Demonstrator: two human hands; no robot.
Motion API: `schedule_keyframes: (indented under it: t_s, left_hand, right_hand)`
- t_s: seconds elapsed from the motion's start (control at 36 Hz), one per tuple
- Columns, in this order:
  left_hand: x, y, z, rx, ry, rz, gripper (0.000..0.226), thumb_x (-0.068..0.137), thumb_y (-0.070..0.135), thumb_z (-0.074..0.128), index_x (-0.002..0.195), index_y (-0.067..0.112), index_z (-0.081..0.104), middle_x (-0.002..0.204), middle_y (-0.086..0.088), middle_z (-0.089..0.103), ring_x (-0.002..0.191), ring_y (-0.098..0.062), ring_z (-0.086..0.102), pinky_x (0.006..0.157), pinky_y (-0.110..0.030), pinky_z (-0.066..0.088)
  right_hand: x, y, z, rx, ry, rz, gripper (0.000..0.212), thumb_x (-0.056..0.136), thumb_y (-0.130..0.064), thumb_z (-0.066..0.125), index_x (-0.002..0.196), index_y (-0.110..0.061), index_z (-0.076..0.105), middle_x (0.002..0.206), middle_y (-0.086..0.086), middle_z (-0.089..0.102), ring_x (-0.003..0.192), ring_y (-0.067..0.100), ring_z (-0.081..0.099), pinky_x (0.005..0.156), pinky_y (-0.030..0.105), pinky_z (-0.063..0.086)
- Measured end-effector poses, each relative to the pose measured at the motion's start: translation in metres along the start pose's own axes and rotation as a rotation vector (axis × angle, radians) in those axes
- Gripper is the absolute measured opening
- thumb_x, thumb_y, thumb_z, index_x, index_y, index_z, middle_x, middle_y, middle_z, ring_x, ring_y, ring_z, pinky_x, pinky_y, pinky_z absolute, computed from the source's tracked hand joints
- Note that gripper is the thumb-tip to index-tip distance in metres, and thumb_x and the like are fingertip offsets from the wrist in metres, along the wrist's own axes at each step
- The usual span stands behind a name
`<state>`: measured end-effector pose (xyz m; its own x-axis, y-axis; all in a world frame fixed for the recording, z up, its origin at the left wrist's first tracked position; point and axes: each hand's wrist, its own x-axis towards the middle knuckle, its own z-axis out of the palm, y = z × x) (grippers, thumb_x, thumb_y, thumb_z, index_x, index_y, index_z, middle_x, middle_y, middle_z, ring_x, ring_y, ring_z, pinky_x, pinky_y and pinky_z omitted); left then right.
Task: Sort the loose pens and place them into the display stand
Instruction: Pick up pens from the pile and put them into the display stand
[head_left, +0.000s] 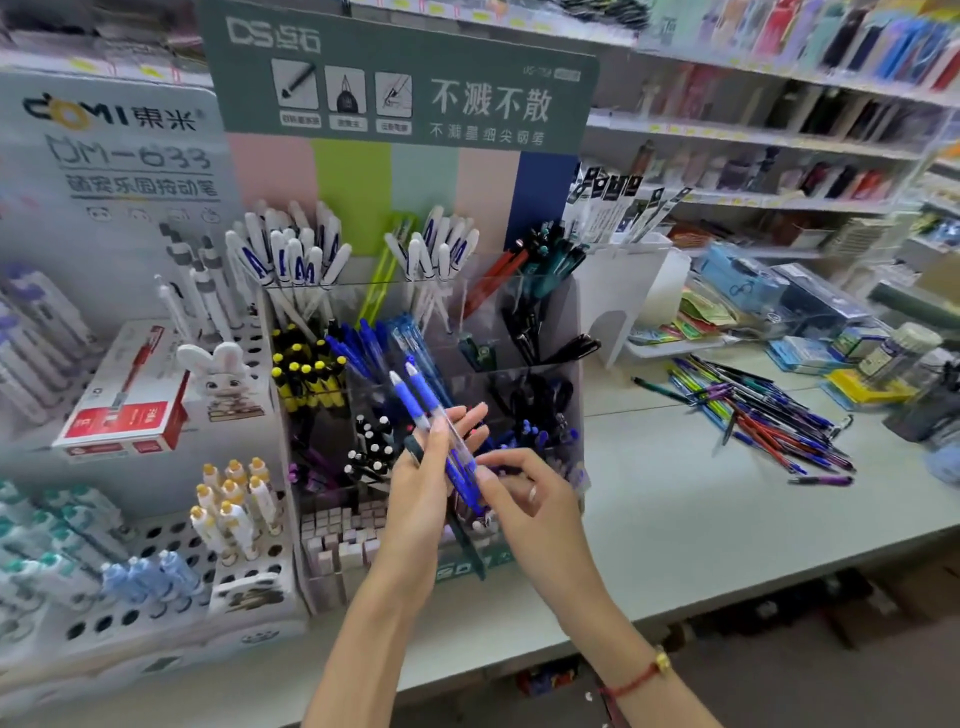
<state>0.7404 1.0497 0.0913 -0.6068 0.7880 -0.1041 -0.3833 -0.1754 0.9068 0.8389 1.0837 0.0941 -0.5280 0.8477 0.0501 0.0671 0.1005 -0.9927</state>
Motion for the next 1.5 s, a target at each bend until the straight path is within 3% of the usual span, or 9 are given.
schedule_keyframes:
  t_s: [0.33, 0.47, 0.58, 0.67, 0.81, 0.97, 1.11, 1.39, 1.5]
  left_hand:
    - [0.007, -0.008, -0.017, 0.296, 0.027, -0.062, 0.037, 0.100, 0.048, 0.035, 0.116, 0.026, 0.061, 0.120, 0.005, 0.066, 0.104, -0.011, 0.066, 0.074, -0.026, 0.057]
    - [0.010, 0.005, -0.037, 0.205, 0.221, -0.077, 0.044, 0.101, 0.038, 0.037, 0.080, 0.011, 0.065, 0.076, -0.001, 0.068, 0.056, -0.005, 0.065, 0.065, -0.023, 0.054]
    - [0.010, 0.010, -0.047, 0.212, 0.292, -0.060, 0.061, 0.100, 0.048, 0.025, 0.074, 0.007, 0.061, 0.074, -0.006, 0.066, 0.056, -0.006, 0.065, 0.062, -0.027, 0.055]
    - [0.008, 0.010, -0.054, 0.289, 0.301, -0.027, 0.073, 0.094, 0.060, 0.013, 0.079, 0.010, 0.065, 0.080, -0.003, 0.066, 0.078, -0.016, 0.064, 0.080, -0.038, 0.055]
    - [0.001, 0.017, -0.065, 0.321, 0.432, 0.040, 0.078, 0.078, 0.076, 0.008, 0.077, 0.021, 0.064, 0.069, -0.012, 0.051, 0.060, -0.023, 0.044, 0.053, -0.029, 0.034]
    - [-0.003, 0.030, -0.077, 0.192, 0.499, 0.026, 0.055, 0.099, 0.050, 0.033, 0.071, 0.016, 0.067, 0.055, -0.003, 0.055, 0.051, -0.014, 0.050, 0.058, -0.028, 0.044]
    - [-0.006, 0.033, -0.082, 0.058, 0.448, -0.003, 0.030, 0.095, 0.036, 0.052, 0.085, 0.016, 0.072, 0.069, -0.002, 0.067, 0.061, -0.012, 0.062, 0.069, -0.028, 0.056]
    - [-0.008, 0.044, -0.081, 0.119, 0.423, 0.014, 0.031, 0.097, 0.033, 0.049, 0.084, 0.019, 0.074, 0.068, 0.002, 0.060, 0.063, -0.009, 0.052, 0.067, -0.027, 0.052]
    - [-0.006, 0.045, -0.087, 0.134, 0.463, 0.036, 0.027, 0.096, 0.031, 0.052, 0.086, 0.017, 0.073, 0.060, 0.004, 0.060, 0.055, -0.005, 0.055, 0.058, -0.021, 0.054]
  right_hand:
    - [0.004, 0.002, -0.022, 0.149, 0.149, 0.114, 0.022, 0.083, -0.007, 0.070, 0.102, -0.018, 0.071, 0.086, 0.001, 0.076, 0.076, 0.012, 0.072, 0.066, 0.017, 0.054]
    - [0.024, -0.005, -0.074, 0.074, 0.287, 0.097, 0.026, 0.078, -0.006, 0.073, 0.103, -0.013, 0.072, 0.080, -0.002, 0.075, 0.068, 0.006, 0.068, 0.065, 0.014, 0.052]
    - [0.041, -0.012, -0.090, -0.009, 0.208, 0.090, 0.026, 0.078, -0.006, 0.075, 0.102, -0.013, 0.073, 0.081, -0.004, 0.075, 0.073, 0.007, 0.067, 0.075, 0.016, 0.055]
    - [0.050, -0.021, -0.086, -0.080, 0.163, 0.026, 0.024, 0.081, -0.006, 0.072, 0.104, -0.015, 0.073, 0.079, -0.008, 0.075, 0.072, 0.007, 0.067, 0.072, 0.014, 0.054]
    - [0.061, -0.046, -0.051, -0.078, 0.004, -0.128, 0.024, 0.085, -0.002, 0.067, 0.107, -0.012, 0.069, 0.085, -0.005, 0.075, 0.074, 0.012, 0.072, 0.070, 0.013, 0.053]
    - [0.092, -0.066, -0.009, -0.494, -0.062, -0.377, 0.025, 0.084, -0.013, 0.073, 0.109, -0.016, 0.072, 0.091, -0.002, 0.074, 0.078, 0.003, 0.070, 0.077, 0.013, 0.053]
    - [0.123, -0.074, 0.009, -0.694, -0.078, -0.448, 0.023, 0.082, -0.016, 0.074, 0.106, -0.015, 0.074, 0.093, 0.003, 0.074, 0.081, 0.010, 0.070, 0.085, 0.034, 0.056]
    - [0.132, -0.104, 0.007, -0.945, -0.193, -0.544, 0.018, 0.079, -0.017, 0.077, 0.097, -0.016, 0.077, 0.082, -0.003, 0.072, 0.069, 0.002, 0.061, 0.074, 0.021, 0.050]
    - [0.141, -0.118, 0.026, -1.158, -0.404, -0.619, 0.020, 0.079, -0.014, 0.077, 0.099, -0.017, 0.077, 0.091, 0.001, 0.073, 0.085, 0.015, 0.065, 0.084, 0.038, 0.055]
